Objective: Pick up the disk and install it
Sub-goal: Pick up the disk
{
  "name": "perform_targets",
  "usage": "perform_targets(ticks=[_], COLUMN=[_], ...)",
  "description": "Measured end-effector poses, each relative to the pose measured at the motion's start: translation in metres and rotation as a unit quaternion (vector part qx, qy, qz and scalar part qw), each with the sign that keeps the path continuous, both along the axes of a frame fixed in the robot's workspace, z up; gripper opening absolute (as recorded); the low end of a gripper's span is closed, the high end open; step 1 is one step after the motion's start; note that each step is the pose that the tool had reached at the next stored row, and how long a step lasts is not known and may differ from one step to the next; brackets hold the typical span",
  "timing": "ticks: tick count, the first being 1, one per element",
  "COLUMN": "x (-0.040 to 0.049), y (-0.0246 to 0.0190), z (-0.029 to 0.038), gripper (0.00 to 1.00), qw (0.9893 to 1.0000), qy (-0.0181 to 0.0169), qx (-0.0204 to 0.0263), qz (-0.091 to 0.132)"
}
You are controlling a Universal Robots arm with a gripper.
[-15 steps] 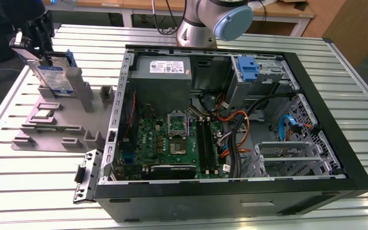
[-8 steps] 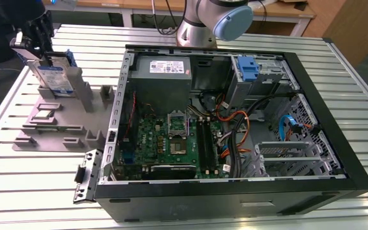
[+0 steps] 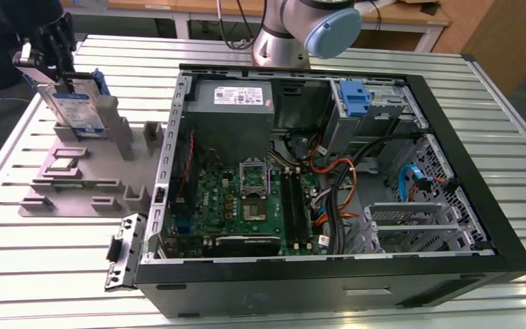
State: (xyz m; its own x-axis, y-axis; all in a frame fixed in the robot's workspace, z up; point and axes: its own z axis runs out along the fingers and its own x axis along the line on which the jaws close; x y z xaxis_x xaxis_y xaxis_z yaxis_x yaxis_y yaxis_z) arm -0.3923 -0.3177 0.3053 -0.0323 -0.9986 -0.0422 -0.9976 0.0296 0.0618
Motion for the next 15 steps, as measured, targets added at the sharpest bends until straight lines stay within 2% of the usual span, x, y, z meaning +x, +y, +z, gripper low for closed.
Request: perform_targets(ticks=[3,5,15], x=[0.0,0.0,0.0], y=[0.0,0.0,0.0], z=[0.0004,0.0033,0.0037], gripper=[0.35,0.35,0.35], qw=[1.0,1.0,1.0], qy=[-0.0002,0.0,-0.0001], qx=[-0.0003,-0.0016,-0.0021], qz=[0.0,0.0,0.0])
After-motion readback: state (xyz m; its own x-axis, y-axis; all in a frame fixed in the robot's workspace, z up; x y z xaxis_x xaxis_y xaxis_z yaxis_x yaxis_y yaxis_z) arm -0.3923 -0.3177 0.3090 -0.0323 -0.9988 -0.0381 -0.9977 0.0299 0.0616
